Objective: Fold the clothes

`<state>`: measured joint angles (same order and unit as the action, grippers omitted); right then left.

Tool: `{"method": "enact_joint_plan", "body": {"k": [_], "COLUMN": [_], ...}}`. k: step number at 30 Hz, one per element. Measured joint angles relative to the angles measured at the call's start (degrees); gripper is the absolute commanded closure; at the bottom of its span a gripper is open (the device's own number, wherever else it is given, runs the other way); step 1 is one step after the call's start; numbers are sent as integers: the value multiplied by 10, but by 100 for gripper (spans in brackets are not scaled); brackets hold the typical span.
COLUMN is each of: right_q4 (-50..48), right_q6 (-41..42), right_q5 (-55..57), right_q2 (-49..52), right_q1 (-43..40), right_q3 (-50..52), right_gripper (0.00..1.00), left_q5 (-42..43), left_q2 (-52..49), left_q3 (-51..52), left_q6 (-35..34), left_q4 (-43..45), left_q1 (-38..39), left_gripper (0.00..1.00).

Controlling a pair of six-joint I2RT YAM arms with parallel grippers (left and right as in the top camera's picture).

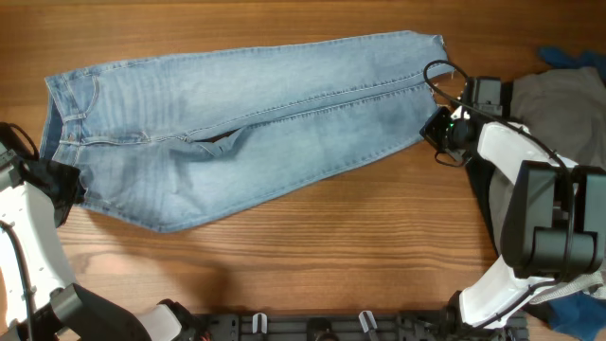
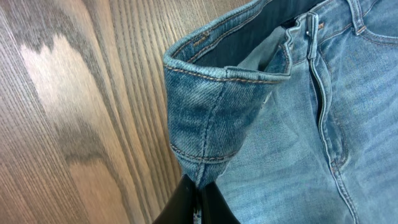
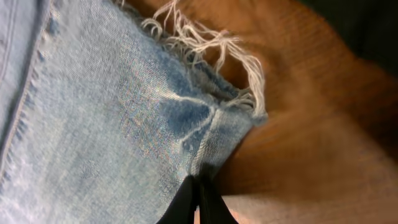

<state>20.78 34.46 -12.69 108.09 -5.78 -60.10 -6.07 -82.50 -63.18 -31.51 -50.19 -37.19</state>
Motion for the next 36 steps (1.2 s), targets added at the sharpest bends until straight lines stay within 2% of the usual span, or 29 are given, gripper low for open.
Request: {"method": "enact_joint_plan", "body": {"k": [6, 13, 19, 21, 23, 24, 27, 29, 31, 36], "right_q4": [130, 345, 411, 420, 428, 428, 418, 401, 375, 171], "right_q6": [22, 105, 148, 152, 152, 149, 119, 100, 84, 7], "right_q5": [7, 120, 203, 213, 218, 218, 215, 209, 195, 94], "right_q2": [-4, -19, -30, -52, -87, -99, -134, -146, -154, -159], "right_q1": [0, 1, 1, 1, 1, 1, 1, 1, 1, 1], "right_q3": [-21, -17, 9, 9, 9, 9, 9, 9, 9, 11], "right_gripper": [96, 96, 96, 94, 88, 80, 44, 38, 38, 38], "left_q5": [0, 0, 0, 0, 1, 1, 2, 2, 2, 2], "left_q2": [0, 0, 0, 0, 0, 0, 0, 0, 0, 0], "left_q3": [0, 0, 0, 0, 0, 0, 0, 0, 0, 0], "left_q6": [0, 0, 0, 0, 0, 0, 0, 0, 0, 0], "left_q4": [0, 1, 2, 2, 2, 2, 3, 3, 3, 2], "left_q1": [0, 0, 0, 0, 0, 0, 0, 0, 0, 0], "left_gripper": [96, 96, 96, 96, 96, 96, 96, 96, 96, 96]}}
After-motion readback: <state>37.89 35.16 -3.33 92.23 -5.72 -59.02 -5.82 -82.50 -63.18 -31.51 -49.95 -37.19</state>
